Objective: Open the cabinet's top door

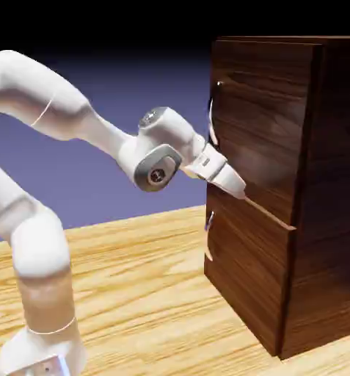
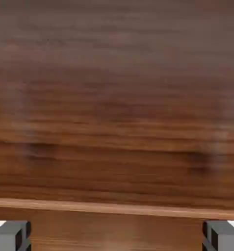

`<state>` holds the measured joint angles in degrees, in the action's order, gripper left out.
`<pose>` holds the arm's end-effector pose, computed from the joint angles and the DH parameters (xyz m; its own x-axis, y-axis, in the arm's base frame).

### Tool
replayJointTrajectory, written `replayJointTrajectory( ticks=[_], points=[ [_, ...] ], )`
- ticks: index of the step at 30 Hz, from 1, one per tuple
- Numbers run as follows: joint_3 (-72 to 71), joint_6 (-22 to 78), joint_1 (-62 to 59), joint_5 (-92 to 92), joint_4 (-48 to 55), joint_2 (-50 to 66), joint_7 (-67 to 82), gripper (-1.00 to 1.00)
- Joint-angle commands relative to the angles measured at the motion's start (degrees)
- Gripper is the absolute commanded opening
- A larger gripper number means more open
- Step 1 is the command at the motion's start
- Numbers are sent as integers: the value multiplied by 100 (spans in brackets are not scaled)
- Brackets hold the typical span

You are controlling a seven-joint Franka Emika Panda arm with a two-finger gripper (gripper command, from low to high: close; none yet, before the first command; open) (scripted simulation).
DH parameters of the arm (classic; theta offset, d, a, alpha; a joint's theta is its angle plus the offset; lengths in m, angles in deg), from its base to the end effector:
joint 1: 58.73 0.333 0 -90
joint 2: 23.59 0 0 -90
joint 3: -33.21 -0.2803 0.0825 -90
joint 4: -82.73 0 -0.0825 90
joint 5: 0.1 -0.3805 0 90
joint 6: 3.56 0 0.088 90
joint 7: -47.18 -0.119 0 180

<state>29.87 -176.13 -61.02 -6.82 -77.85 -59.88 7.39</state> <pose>0.4087 -0.0016 0.4475 0.4716 -0.7035 0.5316 -0.4696 -0.7107 -0.5239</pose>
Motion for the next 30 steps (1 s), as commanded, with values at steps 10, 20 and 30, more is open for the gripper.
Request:
replayJointTrajectory(
  ticks=[10, 20, 30],
  points=[
    [-1239, 534, -1105, -2493, 156, -1343, 988, 0],
    [-2479, 1068, -2210, -4985, 313, -2686, 1976, 0],
    [-3718, 1602, -3315, -7477, 469, -4029, 2964, 0]
  ],
)
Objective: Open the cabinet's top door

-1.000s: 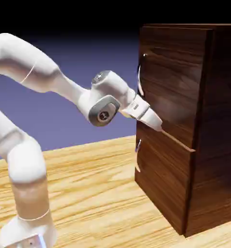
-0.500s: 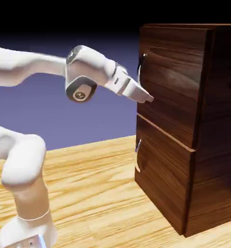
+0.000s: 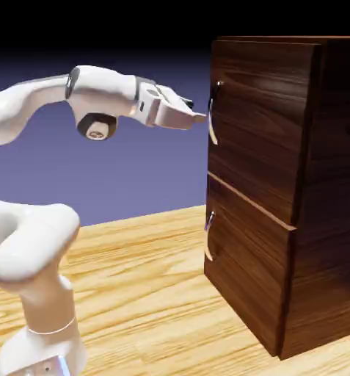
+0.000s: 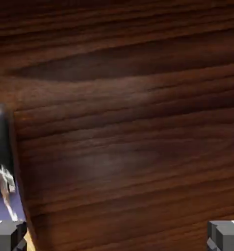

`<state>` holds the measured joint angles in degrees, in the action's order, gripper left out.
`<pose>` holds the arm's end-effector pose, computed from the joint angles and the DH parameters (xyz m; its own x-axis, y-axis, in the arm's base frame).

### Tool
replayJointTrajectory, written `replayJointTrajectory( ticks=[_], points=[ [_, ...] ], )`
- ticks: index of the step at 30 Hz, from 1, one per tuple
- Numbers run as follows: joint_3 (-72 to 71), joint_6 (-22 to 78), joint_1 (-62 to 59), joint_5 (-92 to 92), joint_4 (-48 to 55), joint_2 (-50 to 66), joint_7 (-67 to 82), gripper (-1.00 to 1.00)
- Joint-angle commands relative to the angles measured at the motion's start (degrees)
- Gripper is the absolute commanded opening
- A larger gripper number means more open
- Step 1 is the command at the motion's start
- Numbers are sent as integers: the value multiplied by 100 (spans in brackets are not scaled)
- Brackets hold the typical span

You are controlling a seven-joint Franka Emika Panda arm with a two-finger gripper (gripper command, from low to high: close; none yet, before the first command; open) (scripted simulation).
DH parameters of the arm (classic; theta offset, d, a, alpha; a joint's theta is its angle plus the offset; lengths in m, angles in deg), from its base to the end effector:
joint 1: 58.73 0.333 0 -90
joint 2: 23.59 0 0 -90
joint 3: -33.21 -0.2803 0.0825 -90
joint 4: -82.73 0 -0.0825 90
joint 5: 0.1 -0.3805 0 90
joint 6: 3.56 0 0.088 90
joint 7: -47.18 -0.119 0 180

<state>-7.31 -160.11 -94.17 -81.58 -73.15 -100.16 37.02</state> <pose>0.3147 0.0457 0.5946 0.0683 -0.8082 0.5849 -0.2121 -0.5846 -0.7831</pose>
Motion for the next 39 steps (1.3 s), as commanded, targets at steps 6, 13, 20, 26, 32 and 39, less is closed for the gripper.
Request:
replayJointTrajectory(
  ticks=[6, 13, 20, 26, 32, 39],
  points=[
    [-744, 320, -663, -1496, 94, -806, 593, 0],
    [-1611, 694, -1437, -3240, 203, -1746, 1284, 0],
    [-2110, 1051, -2655, -4527, 893, -1851, 1865, 0],
    [-1721, 1660, -2160, -4669, 282, -1948, 2384, -100],
    [-572, 2925, -1271, -4305, -860, -2089, 3234, -100],
    [882, 4037, -890, -3351, -1541, -2121, 3823, -100]
  ],
)
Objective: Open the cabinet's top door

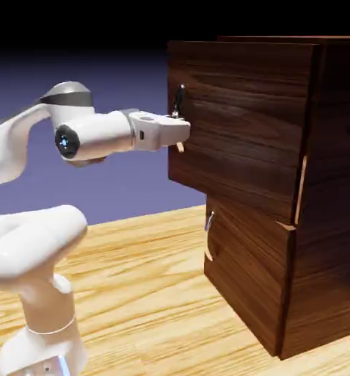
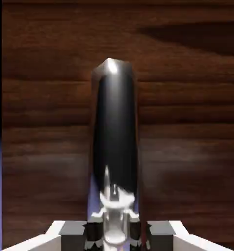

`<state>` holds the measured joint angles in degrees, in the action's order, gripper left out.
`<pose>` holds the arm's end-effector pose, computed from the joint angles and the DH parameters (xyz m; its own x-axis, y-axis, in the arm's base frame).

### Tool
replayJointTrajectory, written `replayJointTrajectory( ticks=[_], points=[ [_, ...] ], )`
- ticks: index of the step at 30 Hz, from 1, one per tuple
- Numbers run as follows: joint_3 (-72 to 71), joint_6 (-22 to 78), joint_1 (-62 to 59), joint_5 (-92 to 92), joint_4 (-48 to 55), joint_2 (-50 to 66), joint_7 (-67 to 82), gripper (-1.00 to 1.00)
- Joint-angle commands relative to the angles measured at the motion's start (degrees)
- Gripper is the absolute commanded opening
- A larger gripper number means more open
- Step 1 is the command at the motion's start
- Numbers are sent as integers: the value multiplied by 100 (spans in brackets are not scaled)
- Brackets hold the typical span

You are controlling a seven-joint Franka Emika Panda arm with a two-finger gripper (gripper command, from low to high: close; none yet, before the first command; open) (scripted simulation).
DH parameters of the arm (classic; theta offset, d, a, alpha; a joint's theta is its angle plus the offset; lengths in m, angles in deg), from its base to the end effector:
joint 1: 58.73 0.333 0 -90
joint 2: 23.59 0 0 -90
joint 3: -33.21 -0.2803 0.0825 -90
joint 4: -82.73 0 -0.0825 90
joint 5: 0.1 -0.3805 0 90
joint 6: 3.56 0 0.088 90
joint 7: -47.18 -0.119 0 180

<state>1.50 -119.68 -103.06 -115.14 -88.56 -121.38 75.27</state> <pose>0.2648 0.0132 0.5568 0.2790 -0.6495 0.7074 0.2797 -0.6497 -0.7069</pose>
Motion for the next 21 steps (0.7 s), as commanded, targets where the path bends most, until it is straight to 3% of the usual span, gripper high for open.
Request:
replayJointTrajectory(
  ticks=[1, 12, 21],
  points=[
    [208, 132, 16, 157, -58, 12, 68, -100],
    [2493, 1527, -42, 1982, -250, 550, 831, -100],
    [4362, 2707, 30, 3677, 189, 1726, 1602, -100]
  ],
)
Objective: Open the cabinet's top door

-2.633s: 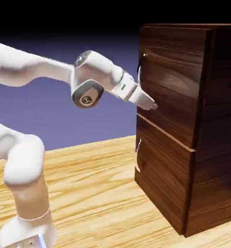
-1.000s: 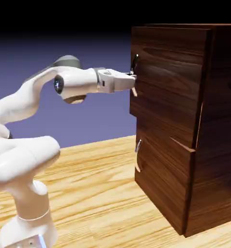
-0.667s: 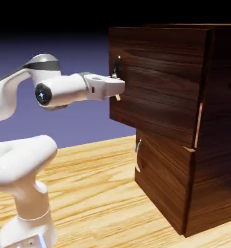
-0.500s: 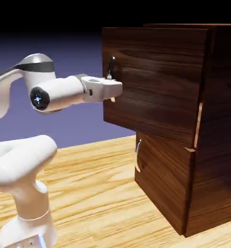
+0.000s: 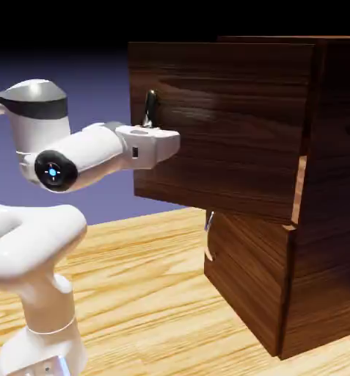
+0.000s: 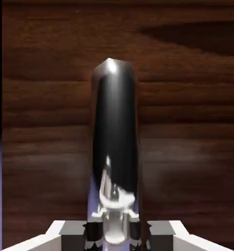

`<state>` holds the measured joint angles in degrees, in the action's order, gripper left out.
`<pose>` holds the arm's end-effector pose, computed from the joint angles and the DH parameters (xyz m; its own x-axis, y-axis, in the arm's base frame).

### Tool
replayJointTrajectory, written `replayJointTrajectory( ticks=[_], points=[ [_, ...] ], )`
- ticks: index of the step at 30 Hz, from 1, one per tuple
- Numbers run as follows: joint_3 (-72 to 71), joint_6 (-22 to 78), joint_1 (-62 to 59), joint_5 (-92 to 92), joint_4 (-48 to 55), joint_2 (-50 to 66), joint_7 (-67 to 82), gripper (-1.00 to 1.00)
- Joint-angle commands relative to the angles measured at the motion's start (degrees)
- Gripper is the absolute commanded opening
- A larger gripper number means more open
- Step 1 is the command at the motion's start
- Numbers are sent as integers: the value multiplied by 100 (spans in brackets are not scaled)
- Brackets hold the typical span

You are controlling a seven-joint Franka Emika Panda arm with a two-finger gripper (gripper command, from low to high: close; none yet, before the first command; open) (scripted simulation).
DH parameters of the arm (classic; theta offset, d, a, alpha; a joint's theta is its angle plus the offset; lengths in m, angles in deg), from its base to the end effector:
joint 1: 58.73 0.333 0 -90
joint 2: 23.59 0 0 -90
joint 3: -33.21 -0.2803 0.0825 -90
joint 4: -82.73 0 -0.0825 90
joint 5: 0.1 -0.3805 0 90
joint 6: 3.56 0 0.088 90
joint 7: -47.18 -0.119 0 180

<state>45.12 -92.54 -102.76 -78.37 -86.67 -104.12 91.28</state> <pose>0.1957 -0.0932 0.5469 0.4983 -0.5016 0.7072 0.4984 -0.5017 -0.7070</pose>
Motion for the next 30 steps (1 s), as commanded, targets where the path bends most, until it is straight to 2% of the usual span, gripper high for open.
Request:
replayJointTrajectory(
  ticks=[1, 12, 22, 30],
  points=[
    [208, 136, 45, 199, 93, 180, 98, -100],
    [2380, 1855, 1290, 2134, 1752, 2433, 1145, -100],
    [4287, 3573, 3282, 3109, 3785, 4244, 1951, -100],
    [5783, 4568, 4943, 3451, 5042, 5070, 2404, -100]
  ],
)
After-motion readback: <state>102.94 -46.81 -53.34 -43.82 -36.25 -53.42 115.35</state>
